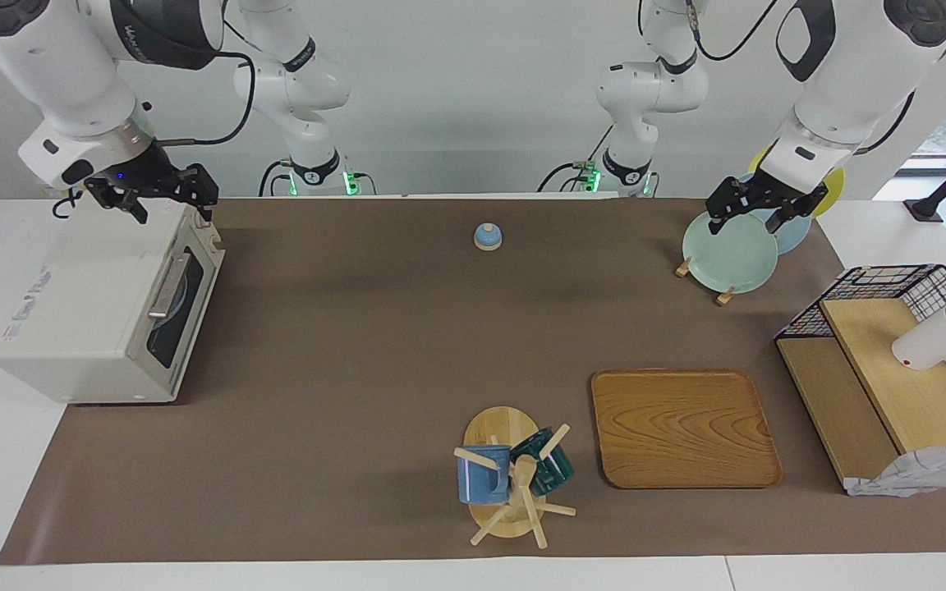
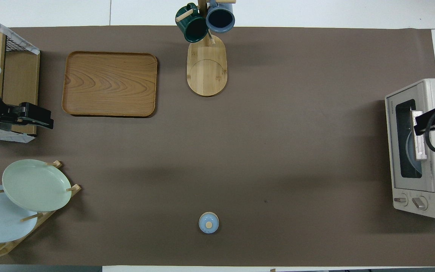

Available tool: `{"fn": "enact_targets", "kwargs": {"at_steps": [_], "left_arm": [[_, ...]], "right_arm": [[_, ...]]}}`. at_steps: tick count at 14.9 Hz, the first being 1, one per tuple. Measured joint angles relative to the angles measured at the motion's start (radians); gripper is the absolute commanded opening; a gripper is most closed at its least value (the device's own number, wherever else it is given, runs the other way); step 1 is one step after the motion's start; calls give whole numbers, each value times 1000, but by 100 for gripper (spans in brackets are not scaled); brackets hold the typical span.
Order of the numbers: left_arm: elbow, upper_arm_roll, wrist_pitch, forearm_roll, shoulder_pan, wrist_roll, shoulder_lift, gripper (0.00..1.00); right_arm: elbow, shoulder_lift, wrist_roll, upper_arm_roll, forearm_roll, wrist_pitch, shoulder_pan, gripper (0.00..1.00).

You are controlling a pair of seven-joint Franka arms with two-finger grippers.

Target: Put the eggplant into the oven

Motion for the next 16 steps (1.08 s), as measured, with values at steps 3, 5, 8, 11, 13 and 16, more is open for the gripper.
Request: {"fn": "enact_targets", "kwargs": {"at_steps": [3,5,8,11,13,16], "left_arm": [[0,0,0,0,0,0,0,100],[0,0,0,0,0,0,0,100],[0,0,0,0,0,0,0,100],[0,0,0,0,0,0,0,100],[0,0,0,0,0,0,0,100],[0,0,0,0,0,0,0,100]], "right_arm": [[0,0,11,-1,0,9,2,100],[0,-1,22,-1,0,17,6,100],[1,-7,26,-1,29,20,7,100],[1,-12,29,-7,59,21,2,100],[1,-12,29,-11,60,25,-9,100],[1,-12,29,-13,61,30,-20,100]]}}
